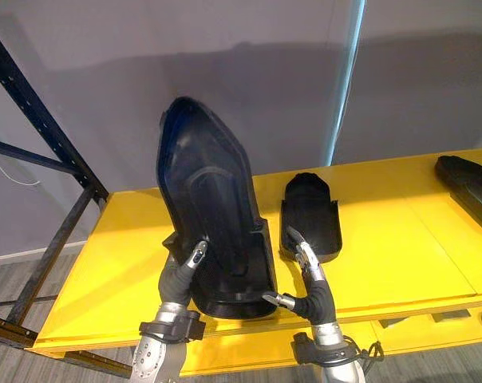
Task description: Walk over and take plastic housings, then place them on the shelf
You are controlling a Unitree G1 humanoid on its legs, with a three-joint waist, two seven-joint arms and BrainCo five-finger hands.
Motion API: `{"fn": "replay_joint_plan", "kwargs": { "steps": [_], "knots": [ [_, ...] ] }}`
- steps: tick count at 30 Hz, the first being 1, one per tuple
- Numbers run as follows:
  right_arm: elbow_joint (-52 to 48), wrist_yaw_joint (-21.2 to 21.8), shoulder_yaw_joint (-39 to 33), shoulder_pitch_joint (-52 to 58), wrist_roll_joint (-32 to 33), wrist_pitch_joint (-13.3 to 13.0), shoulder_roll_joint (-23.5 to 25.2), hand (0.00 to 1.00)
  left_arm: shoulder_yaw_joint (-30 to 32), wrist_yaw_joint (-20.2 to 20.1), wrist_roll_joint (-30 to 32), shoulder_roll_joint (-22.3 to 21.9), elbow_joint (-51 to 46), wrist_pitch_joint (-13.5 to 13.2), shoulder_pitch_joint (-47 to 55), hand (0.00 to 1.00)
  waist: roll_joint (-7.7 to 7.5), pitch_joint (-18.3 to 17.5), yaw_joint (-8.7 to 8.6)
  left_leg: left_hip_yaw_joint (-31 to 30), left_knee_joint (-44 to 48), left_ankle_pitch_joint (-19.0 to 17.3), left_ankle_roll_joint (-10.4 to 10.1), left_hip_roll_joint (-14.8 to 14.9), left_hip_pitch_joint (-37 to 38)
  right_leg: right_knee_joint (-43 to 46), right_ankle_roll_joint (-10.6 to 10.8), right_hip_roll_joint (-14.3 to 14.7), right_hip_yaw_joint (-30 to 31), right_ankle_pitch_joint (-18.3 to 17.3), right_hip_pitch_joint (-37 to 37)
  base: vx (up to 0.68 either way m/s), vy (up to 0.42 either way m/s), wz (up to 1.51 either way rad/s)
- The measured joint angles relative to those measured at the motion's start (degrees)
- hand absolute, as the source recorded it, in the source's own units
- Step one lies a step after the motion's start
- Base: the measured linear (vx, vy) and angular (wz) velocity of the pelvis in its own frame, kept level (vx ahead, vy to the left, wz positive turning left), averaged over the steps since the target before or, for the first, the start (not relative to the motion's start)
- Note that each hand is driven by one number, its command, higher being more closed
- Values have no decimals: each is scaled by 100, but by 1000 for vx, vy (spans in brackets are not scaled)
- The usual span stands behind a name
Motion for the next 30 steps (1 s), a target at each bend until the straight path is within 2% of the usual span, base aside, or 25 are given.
{"fn": "replay_joint_plan", "kwargs": {
  "steps": [2,4,8,10,11,17,18,20,22,26,28,30],
  "knots": [
    [-2,172,-462,-19,428,4,-79,0,324,107,-4,-2,107,-14,64,100,73,36,54,10,-96,92,16,42,33,17,-8,45,21,-17,-59,-38,-55,-2],
    [-52,342,-987,-45,763,7,-288,0,1005,340,0,0,468,-74,51,100,165,81,38,17,-257,194,-11,61,106,27,-9,77,28,-51,-73,-77,-16,-1],
    [-481,500,-1496,71,1222,3,-431,0,1801,573,6,78,898,-203,-4,100,182,87,40,55,-393,241,-30,74,138,83,3,89,101,-66,-169,-30,19,-4],
    [-693,606,-1792,60,1441,-5,-404,0,2102,580,13,276,1179,-273,-180,100,172,103,66,128,-442,260,-56,77,135,124,4,83,162,-66,-246,-42,53,-11],
    [-729,795,-2051,58,1707,-5,-409,0,2259,579,106,453,1378,-277,-371,100,165,114,65,150,-462,277,-48,71,134,167,4,70,185,-67,-285,-47,44,-6],
    [-881,1109,-2731,42,2309,5,-448,0,2512,418,118,1056,2297,-253,-1107,100,185,307,24,337,-468,303,-12,78,113,410,19,33,451,-137,-571,-56,27,-18],
    [-960,1142,-2790,44,2435,6,-460,0,2562,373,116,1168,2610,-245,-1263,100,187,337,-31,391,-466,307,-7,78,63,459,18,24,495,-138,-667,-49,28,-22],
    [-1058,1184,-2933,63,2479,28,-460,0,2596,269,106,1371,3031,-160,-1480,100,189,385,-102,475,-461,322,13,69,-33,593,13,4,626,-135,-875,-41,28,-20],
    [-1134,1223,-3096,83,2476,127,-460,0,2596,74,91,1657,3540,152,-1765,100,207,556,-195,534,-471,348,46,44,-88,731,1,-31,737,-130,-1053,-47,26,-19],
    [-1132,1240,-3126,172,2462,185,-463,0,2590,-166,-31,1883,4316,545,-2154,100,277,732,-288,629,-477,397,105,47,-197,854,-11,-34,838,-149,-1290,-44,5,-12],
    [-1133,1123,-3129,200,2347,186,-481,0,2590,-212,-188,2028,4706,664,-2375,100,317,870,-300,668,-479,429,114,52,-242,939,-22,-34,924,-157,-1412,-39,-1,-11],
    [-1133,792,-3135,256,2015,227,-531,0,2589,-317,-258,2236,5081,711,-2598,100,339,1048,-324,719,-499,464,150,50,-259,1002,-28,-34,968,-160,-1503,-50,-1,-9]
  ]
}}
